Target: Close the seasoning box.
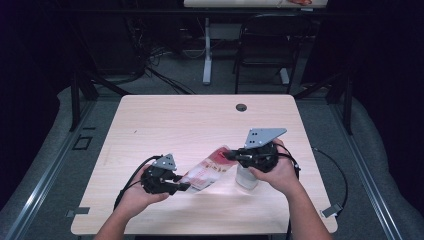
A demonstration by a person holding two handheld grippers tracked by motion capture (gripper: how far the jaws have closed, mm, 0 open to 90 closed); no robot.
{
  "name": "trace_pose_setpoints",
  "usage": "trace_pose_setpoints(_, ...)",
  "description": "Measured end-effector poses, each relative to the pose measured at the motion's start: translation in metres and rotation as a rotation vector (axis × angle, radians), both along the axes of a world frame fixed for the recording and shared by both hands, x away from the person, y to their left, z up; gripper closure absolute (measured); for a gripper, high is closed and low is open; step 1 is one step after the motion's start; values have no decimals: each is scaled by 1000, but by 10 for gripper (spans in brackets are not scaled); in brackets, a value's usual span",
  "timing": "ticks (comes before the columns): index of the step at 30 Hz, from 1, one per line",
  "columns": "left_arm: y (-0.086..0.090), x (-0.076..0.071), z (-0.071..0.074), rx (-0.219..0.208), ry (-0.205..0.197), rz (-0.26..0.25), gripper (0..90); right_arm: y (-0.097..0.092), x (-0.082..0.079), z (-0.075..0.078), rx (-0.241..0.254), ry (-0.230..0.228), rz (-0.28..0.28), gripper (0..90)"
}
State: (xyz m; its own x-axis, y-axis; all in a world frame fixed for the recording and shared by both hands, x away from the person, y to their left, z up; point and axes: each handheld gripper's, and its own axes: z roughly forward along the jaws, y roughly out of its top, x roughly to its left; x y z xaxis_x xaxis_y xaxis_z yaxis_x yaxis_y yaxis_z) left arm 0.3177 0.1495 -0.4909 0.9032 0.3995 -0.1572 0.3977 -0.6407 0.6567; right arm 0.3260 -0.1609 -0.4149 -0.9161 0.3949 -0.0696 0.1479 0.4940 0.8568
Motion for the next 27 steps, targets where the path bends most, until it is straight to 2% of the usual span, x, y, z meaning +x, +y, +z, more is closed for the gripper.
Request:
trace_pose_setpoints(13, 6, -3, 6, 7, -3, 3, 702, -1, -2, -5, 27, 0, -15, 887)
trace_pose_setpoints(27, 7, -1, 14, 9, -13, 10, 706, -7, -2, -13, 11, 14, -47, 887)
